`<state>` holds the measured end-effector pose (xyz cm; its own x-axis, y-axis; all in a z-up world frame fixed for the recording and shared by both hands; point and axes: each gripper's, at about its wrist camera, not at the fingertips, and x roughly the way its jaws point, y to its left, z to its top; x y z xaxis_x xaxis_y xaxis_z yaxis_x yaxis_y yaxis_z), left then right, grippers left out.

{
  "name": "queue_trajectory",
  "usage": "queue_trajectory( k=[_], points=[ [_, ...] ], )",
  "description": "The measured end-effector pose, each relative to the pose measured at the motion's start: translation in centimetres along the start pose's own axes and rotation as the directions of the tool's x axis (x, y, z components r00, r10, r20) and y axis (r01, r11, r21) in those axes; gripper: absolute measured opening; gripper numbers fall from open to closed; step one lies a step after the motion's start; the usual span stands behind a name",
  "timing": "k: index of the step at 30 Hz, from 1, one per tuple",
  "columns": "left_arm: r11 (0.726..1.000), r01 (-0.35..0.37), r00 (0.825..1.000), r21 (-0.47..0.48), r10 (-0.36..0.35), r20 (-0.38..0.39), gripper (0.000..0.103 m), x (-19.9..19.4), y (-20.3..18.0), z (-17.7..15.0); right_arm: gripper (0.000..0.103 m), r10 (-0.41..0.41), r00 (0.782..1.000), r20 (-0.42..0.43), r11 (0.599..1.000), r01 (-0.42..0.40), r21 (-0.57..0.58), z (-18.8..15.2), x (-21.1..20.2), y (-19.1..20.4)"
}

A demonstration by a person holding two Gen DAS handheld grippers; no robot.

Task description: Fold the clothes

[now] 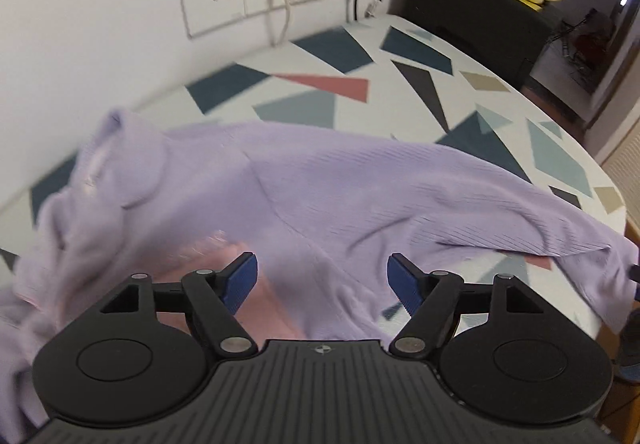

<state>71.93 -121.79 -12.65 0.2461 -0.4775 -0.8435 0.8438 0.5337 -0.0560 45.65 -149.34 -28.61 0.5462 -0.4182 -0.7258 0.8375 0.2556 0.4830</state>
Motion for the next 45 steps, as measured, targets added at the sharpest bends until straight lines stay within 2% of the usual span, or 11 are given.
queue_trajectory(
  k=[3,5,7,17,22,28,30,32,33,39,45],
  points=[
    [0.999,-0.006,0.999,-0.039,0.005,-0.034,0.074,0.9,0.8,-0.7,0.049,-0.002,1.0,-0.002,1.0,0.002,0.018,-0.5,1.5,0.5],
    [0.996,-0.007,0.998,-0.085,0.001,-0.063,0.074,1.2,1.9,-1.3,0.016,-0.038,0.999,0.021,0.999,0.038,-0.023,-0.9,1.0,1.8],
    [0.991,0.004,0.997,-0.134,-0.015,-0.079,0.074,1.3,2.8,-2.0,0.008,-0.053,0.996,0.07,0.996,0.057,-0.064,-0.7,-0.1,3.2],
    [0.976,0.012,0.995,-0.217,-0.033,-0.094,0.074,0.5,5.7,-4.5,0.003,-0.087,0.919,0.384,0.994,0.107,-0.03,8.8,-4.3,7.0],
    [0.965,0.018,0.993,-0.261,-0.047,-0.107,0.074,0.3,6.9,-5.8,0.001,-0.168,0.893,0.419,0.976,0.21,-0.058,11.4,-2.4,7.7],
    [0.957,0.027,0.993,-0.289,-0.058,-0.1,0.074,-0.2,7.8,-6.6,0.002,-0.217,0.941,0.259,0.975,0.221,0.016,12.2,0.5,5.5],
    [0.954,0.03,0.993,-0.297,-0.062,-0.098,0.074,-0.3,7.9,-6.7,0.014,-0.191,0.956,0.225,0.981,0.192,0.014,11.4,0.9,5.3],
    [0.954,0.029,0.993,-0.298,-0.061,-0.098,0.074,-0.3,7.8,-6.9,0.047,-0.177,0.963,0.205,0.984,0.173,0.039,10.4,1.2,5.0],
    [0.954,0.027,0.993,-0.298,-0.059,-0.1,0.074,-0.3,7.7,-7.1,0.052,-0.179,0.963,0.204,0.984,0.169,0.064,9.7,1.3,4.7],
    [0.961,0.003,0.992,-0.278,-0.039,-0.122,0.075,0.2,7.2,-8.3,0.065,-0.247,0.96,0.133,0.939,0.203,0.277,4.3,2.8,0.9],
    [0.969,-0.025,0.99,-0.246,-0.009,-0.139,0.08,0.4,6.3,-8.3,0.062,-0.154,0.983,0.095,0.914,0.105,0.393,1.7,5.3,-1.9]
  ],
)
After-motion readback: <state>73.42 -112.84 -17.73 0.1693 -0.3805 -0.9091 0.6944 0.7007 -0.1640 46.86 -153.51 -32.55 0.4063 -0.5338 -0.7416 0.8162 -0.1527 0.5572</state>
